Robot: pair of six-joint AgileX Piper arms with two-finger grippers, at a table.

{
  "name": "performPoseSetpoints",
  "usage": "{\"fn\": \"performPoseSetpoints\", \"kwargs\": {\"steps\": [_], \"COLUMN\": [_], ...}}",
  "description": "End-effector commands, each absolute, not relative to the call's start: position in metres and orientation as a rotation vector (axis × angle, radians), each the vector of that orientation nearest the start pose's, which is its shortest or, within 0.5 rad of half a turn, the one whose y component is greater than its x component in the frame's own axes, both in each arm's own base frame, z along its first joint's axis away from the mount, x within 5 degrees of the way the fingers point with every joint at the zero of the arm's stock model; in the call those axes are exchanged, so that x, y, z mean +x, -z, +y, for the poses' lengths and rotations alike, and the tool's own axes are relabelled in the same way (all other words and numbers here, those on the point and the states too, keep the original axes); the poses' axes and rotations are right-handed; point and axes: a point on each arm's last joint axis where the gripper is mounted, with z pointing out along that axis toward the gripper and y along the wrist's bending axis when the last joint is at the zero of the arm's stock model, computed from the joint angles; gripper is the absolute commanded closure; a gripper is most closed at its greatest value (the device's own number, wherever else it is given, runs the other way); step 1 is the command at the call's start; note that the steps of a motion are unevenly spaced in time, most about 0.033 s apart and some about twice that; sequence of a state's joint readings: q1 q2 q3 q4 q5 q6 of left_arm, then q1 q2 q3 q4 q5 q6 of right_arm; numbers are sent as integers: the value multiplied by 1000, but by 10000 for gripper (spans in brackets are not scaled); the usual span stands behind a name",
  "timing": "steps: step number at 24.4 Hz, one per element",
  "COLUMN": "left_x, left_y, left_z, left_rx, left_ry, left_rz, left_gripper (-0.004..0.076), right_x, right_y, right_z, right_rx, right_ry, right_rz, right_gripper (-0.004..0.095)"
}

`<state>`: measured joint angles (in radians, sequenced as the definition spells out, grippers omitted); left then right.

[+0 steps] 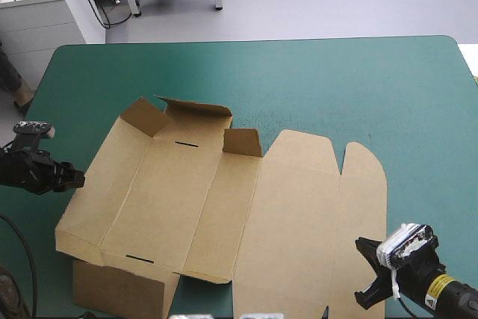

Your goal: Fold the box

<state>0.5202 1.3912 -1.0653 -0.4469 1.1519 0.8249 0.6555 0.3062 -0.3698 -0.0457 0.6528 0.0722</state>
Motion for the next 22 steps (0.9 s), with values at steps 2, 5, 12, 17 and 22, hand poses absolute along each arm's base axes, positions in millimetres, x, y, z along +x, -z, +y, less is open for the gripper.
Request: {"fn": "performPoseSetpoints", "kwargs": {"steps": [2,5,12,17,22], "left_x": [245,246,249,257,262], "left_y": [-294,-286,-261,-246,-249], "left_z": [97,100,101,102,95], "left_rx": [224,236,190,18,0], "left_ry": [342,344,565,672,749], "left_rz": [2670,2720,2871,2905,2852], "left_gripper": [328,328,328,328,328], "right_x": [57,57,57,57,57], "right_y": [-275,-275,-275,-275,-275], "right_z": [40,40,40,40,40], "right_rx": [-611,-613,-613,-613,-614], "right_ry": [-402,-402,-402,-402,-397], "right_rz": [1908,1908,1908,1908,1907], "right_gripper": [927,927,927,927,927]}}
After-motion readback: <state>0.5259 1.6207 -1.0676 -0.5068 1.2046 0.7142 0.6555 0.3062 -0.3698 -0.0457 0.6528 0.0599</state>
